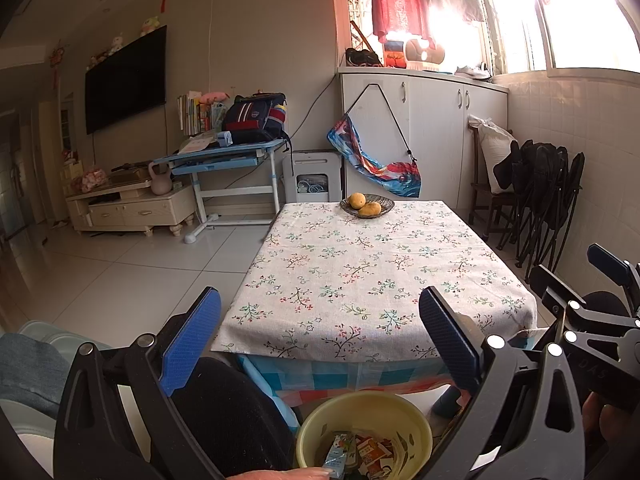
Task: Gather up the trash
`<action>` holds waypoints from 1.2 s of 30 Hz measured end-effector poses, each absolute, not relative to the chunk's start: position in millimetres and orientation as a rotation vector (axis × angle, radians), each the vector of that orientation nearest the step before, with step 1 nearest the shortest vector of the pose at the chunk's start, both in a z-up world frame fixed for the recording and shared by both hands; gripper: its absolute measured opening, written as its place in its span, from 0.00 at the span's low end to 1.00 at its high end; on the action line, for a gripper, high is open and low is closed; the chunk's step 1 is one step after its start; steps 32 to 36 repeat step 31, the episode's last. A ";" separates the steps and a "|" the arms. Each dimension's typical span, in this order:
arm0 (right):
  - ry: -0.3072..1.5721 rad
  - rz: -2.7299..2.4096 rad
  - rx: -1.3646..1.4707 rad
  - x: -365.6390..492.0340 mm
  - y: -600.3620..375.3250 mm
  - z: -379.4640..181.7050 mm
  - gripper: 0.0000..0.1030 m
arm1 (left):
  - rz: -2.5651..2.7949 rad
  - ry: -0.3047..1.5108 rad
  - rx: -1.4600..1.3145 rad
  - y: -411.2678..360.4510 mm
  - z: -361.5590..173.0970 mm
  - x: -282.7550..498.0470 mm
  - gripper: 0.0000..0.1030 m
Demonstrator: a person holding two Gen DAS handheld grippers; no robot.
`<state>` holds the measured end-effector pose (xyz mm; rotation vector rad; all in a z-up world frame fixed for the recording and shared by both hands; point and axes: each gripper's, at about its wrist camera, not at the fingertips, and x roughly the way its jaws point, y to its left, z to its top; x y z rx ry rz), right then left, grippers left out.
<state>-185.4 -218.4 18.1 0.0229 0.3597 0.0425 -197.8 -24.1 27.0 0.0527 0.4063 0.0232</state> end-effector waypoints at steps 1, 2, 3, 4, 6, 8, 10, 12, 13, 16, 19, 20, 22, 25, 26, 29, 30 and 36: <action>0.361 0.043 0.022 -185.3 -218.1 17.5 0.93 | 0.024 0.406 0.052 -23.6 26.6 -197.7 0.93; 0.362 0.044 0.022 -185.0 -217.9 16.4 0.93 | 0.024 0.407 0.052 -23.6 26.5 -197.8 0.93; 0.363 0.044 0.022 -184.7 -218.1 15.7 0.93 | 0.025 0.408 0.052 -23.0 26.2 -198.1 0.93; 0.363 0.044 0.022 -184.6 -218.0 15.7 0.93 | 0.025 0.409 0.052 -22.5 25.6 -198.0 0.93; 0.363 0.044 0.021 -184.6 -217.9 15.7 0.93 | 0.027 0.412 0.052 -23.0 24.7 -197.7 0.93; 0.365 0.045 0.021 -184.4 -217.9 14.7 0.93 | 0.028 0.412 0.054 -22.9 24.0 -198.0 0.93; 0.365 0.046 0.020 -184.4 -217.4 14.3 0.93 | 0.028 0.415 0.052 -22.0 23.8 -197.5 0.93; 0.368 0.048 0.019 -184.0 -217.1 13.9 0.93 | 0.026 0.417 0.044 -21.1 23.3 -196.9 0.93; 0.370 0.049 0.020 -183.9 -217.0 13.4 0.93 | 0.028 0.417 0.039 -19.3 22.6 -196.9 0.93; 0.374 0.053 0.030 -180.8 -219.1 14.0 0.93 | 0.013 0.438 0.012 -12.0 19.6 -193.1 0.93; 0.401 0.067 0.060 -172.2 -221.4 13.4 0.93 | 0.037 0.455 0.023 -2.5 16.1 -188.4 0.93; 0.417 0.073 0.073 -167.4 -221.8 13.3 0.93 | 0.039 0.456 0.032 0.2 15.5 -187.0 0.93; 0.462 0.087 0.095 -153.3 -222.2 12.4 0.93 | 0.042 0.473 0.043 5.9 13.6 -180.8 0.93; 0.521 0.103 0.087 -125.6 -216.6 10.5 0.93 | 0.061 0.507 0.026 19.3 12.9 -166.8 0.93; 0.542 0.109 0.079 -115.2 -213.6 10.0 0.93 | 0.075 0.510 0.020 24.5 11.9 -163.1 0.93; 0.589 0.119 0.063 -82.7 -207.1 6.9 0.93 | 0.100 0.527 0.002 38.1 9.6 -148.6 0.93; 0.610 0.122 0.058 -69.3 -205.2 4.7 0.93 | 0.109 0.534 -0.002 42.7 8.2 -143.4 0.93; 0.634 0.123 0.053 -55.7 -203.5 1.4 0.93 | 0.114 0.544 -0.004 46.9 6.8 -137.4 0.93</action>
